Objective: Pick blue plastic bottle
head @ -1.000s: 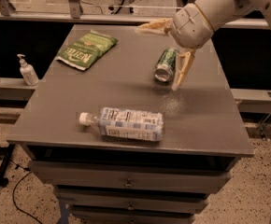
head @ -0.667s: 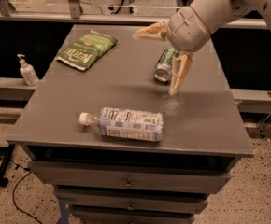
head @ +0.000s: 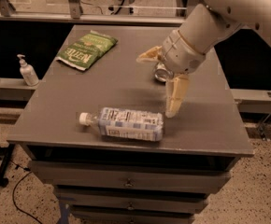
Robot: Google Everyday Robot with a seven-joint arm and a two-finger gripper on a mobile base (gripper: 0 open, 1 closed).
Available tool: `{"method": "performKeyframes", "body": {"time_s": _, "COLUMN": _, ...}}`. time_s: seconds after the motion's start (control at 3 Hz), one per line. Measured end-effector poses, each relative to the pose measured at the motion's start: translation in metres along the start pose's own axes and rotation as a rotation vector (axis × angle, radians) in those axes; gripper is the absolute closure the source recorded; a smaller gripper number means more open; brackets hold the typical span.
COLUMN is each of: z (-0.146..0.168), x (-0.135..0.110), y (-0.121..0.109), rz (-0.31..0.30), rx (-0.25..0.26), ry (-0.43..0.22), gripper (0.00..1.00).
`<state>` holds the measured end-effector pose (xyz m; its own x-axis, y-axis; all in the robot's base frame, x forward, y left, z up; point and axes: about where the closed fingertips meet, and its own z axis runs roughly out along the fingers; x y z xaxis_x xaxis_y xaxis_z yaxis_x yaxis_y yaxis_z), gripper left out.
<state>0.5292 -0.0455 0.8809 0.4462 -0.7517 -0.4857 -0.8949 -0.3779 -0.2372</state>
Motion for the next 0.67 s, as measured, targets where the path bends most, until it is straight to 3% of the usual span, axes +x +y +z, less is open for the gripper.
{"method": "performKeyframes", "body": {"time_s": 0.33, "z": 0.0085, "x": -0.0004, "y": 0.0187, "rz": 0.074, "rx": -0.015, "ry": 0.078, "gripper": 0.00}}
{"method": "performKeyframes", "body": {"time_s": 0.67, "z": 0.0026, "x": -0.0047, "y": 0.0284, "rz": 0.109, "rx": -0.017, "ry": 0.136, "gripper": 0.00}}
